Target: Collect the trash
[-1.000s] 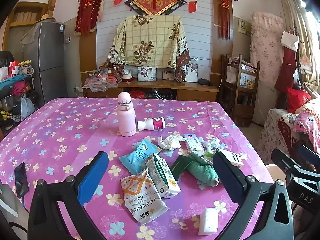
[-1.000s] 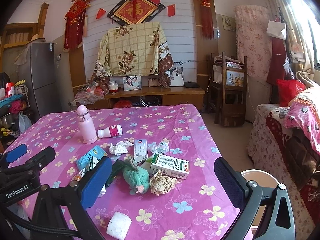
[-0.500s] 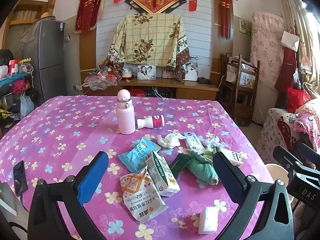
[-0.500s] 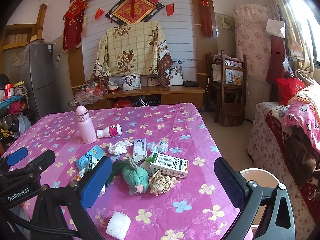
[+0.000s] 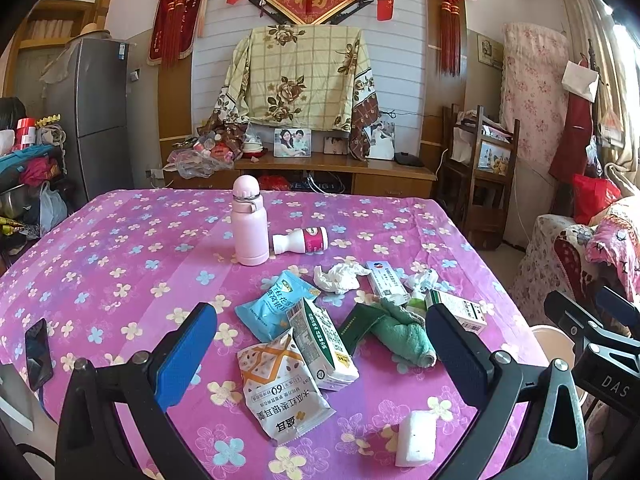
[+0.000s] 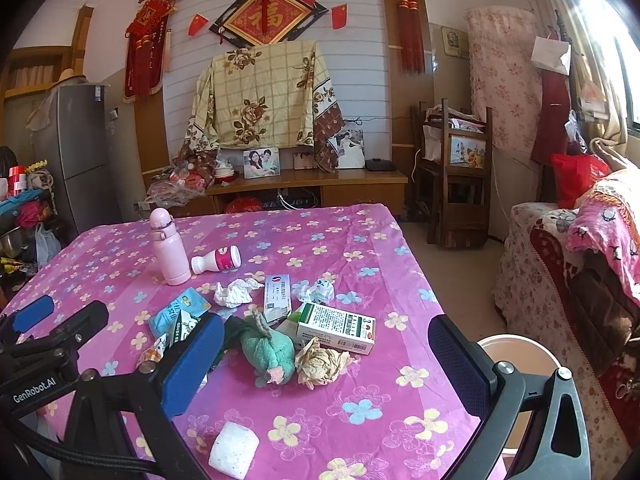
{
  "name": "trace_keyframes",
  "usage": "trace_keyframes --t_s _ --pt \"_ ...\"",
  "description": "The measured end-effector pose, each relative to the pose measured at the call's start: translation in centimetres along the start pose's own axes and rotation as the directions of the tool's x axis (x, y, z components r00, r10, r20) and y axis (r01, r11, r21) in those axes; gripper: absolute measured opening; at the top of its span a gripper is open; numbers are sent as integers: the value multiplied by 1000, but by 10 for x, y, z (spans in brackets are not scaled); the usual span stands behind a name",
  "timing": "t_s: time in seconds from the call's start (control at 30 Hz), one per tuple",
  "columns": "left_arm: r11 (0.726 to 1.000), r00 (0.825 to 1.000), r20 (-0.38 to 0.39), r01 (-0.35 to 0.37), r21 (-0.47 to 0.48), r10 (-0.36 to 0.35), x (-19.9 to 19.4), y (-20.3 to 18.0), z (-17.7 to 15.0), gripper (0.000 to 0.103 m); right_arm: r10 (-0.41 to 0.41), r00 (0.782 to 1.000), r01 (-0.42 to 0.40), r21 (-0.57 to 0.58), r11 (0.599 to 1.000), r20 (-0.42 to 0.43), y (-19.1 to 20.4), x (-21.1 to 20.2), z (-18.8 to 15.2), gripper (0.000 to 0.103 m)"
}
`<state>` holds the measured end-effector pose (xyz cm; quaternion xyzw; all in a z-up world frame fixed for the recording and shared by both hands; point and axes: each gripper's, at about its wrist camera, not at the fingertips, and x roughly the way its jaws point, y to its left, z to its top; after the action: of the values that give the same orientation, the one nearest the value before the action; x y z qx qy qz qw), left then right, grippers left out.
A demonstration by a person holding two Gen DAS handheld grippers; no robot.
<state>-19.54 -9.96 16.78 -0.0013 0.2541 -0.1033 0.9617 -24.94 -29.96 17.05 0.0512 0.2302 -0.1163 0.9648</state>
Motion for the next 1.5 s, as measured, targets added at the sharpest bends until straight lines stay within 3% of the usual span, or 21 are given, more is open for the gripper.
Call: trace_keyframes --t_s 1.5 --pt "1000 999 -51 0 -8 0 12 5 -7 103 10 999 -10 -6 1000 -44 -3 9 -6 103"
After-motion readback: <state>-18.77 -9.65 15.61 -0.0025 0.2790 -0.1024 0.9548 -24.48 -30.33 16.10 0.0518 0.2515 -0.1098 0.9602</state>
